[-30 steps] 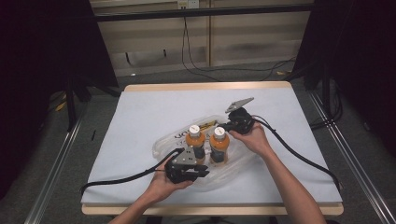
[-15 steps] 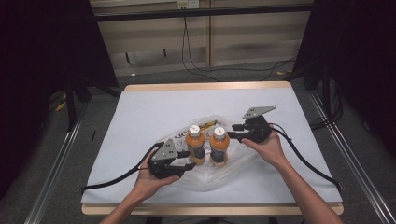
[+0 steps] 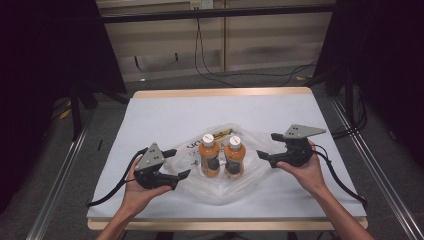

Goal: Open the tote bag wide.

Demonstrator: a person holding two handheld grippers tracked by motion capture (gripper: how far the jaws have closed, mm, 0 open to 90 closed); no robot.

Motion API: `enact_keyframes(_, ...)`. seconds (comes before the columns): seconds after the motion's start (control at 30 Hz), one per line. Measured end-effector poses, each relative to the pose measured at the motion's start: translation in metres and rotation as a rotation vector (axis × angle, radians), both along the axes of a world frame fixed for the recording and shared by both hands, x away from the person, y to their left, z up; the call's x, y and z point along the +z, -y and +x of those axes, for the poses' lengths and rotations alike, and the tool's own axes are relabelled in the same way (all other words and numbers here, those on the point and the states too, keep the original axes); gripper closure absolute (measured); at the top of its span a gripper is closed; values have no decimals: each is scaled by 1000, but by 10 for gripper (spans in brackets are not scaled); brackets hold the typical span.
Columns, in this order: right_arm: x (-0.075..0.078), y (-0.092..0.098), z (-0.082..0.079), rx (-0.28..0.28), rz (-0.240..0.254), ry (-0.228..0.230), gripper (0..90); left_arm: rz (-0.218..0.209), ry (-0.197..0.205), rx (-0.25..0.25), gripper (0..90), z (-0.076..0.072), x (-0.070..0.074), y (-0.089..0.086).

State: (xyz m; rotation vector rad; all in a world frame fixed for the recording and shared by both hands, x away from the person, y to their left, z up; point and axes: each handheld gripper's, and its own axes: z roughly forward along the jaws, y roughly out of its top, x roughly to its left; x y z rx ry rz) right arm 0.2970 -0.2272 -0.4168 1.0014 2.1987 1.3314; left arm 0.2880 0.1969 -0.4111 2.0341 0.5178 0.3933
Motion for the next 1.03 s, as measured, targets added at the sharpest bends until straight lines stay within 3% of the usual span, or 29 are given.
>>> enact_keyframes(0.27, -2, 19, -21, -30, 34, 7, 116, -20, 11, 99, 102, -6, 2, -31)
enact_keyframes(0.37, -2, 30, -30, -57, 50, 25, 103, -48, 18, 146, 94, -10, 2, -44)
enact_keyframes(0.47, -1, 40, -40, -88, 68, 28, 100, -34, 10, 178, 84, -14, -4, -54)
enact_keyframes(0.57, -1, 48, -52, -117, 74, 36, 101, -2, -21, 211, 74, -18, -15, -61)
enact_keyframes(0.77, -7, 63, -73, -171, 112, 49, 78, -50, -78, 286, 70, -28, -26, -80)
enact_keyframes(0.83, -12, 68, -78, -188, 101, 51, 71, -46, -83, 310, 50, -34, -31, -86)
enact_keyframes(1.03, -20, 78, -97, -242, 115, 46, 59, -67, -126, 303, 44, -52, -38, -100)
